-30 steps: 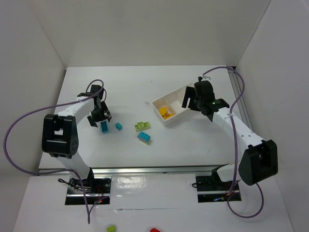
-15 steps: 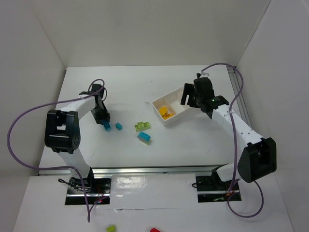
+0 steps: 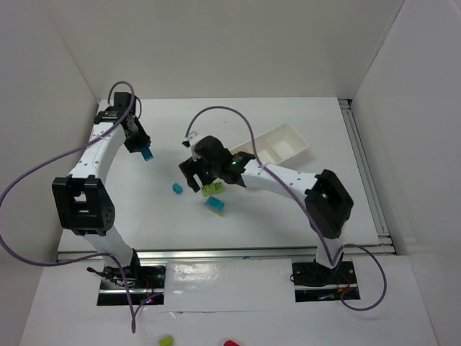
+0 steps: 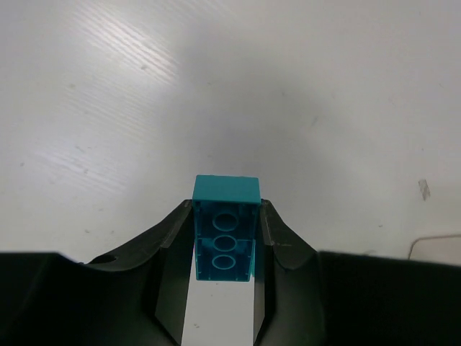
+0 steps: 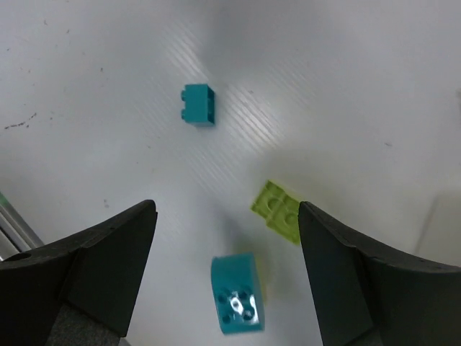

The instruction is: Sort the legos into containers by color

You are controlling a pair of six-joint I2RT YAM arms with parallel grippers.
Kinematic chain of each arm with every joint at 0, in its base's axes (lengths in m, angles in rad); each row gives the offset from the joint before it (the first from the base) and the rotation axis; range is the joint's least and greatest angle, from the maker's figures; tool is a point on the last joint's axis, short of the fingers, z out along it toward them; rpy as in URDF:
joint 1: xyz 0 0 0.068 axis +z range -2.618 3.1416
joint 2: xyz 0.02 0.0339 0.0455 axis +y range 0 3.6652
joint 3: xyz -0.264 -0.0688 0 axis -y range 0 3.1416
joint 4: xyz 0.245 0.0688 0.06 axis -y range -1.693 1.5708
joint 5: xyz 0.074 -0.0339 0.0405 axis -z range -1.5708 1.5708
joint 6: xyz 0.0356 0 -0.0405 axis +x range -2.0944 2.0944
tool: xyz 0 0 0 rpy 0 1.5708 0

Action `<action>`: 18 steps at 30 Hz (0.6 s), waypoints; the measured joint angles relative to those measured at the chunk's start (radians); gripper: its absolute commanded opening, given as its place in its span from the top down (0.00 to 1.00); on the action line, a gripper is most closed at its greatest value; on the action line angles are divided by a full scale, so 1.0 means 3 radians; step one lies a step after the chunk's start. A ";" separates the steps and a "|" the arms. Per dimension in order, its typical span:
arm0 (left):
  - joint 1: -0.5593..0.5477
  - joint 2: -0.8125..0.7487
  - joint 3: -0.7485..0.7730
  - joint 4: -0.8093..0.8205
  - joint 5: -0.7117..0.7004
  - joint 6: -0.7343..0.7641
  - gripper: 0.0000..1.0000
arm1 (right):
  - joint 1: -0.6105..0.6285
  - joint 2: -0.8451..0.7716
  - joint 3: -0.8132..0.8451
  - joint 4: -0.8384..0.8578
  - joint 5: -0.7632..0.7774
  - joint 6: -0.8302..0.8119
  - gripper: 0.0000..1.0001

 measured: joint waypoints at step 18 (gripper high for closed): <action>0.0487 -0.0301 0.0080 -0.0172 0.0282 -0.0159 1.00 | 0.0201 0.1649 0.1019 0.0402 -0.0221 -0.0067 0.73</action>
